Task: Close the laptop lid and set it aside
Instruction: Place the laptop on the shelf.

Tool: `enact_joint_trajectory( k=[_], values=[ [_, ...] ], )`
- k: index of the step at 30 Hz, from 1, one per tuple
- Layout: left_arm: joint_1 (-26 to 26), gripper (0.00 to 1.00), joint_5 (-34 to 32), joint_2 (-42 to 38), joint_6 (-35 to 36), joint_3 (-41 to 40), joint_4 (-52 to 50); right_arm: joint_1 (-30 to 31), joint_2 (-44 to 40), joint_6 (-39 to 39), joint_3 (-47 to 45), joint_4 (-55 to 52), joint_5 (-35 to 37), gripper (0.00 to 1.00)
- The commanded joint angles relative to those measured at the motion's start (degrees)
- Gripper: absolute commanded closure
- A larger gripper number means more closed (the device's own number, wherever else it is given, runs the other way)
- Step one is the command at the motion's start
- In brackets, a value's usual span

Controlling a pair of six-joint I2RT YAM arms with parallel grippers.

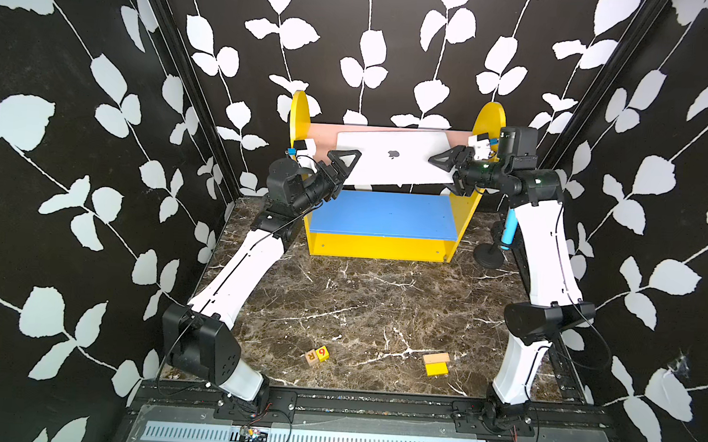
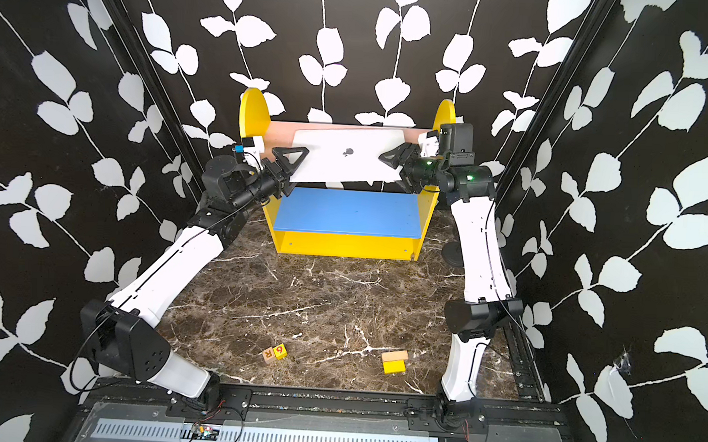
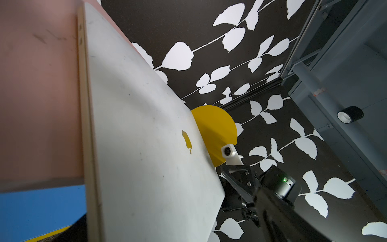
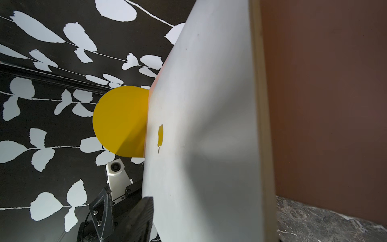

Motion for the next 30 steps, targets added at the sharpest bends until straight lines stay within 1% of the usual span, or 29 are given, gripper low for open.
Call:
enact_joint_trajectory(
  k=[1,9,20,30],
  values=[
    [0.4,0.02,0.7,0.0,0.4,2.7,-0.4,-1.2,-0.2,-2.7,2.6,2.2,1.2,0.36],
    [0.5,0.02,0.1,0.6,-0.3,2.9,-0.5,-2.7,-0.3,-4.6,3.3,-0.3,2.1,0.36],
    [0.8,0.02,-0.2,-0.1,0.4,3.3,-2.2,-3.6,-1.7,-5.7,3.3,-1.2,1.2,0.36],
    [1.5,0.02,-0.1,-1.1,0.3,2.5,-2.5,-3.7,-4.3,-7.4,1.1,-2.4,2.5,0.37]
  ],
)
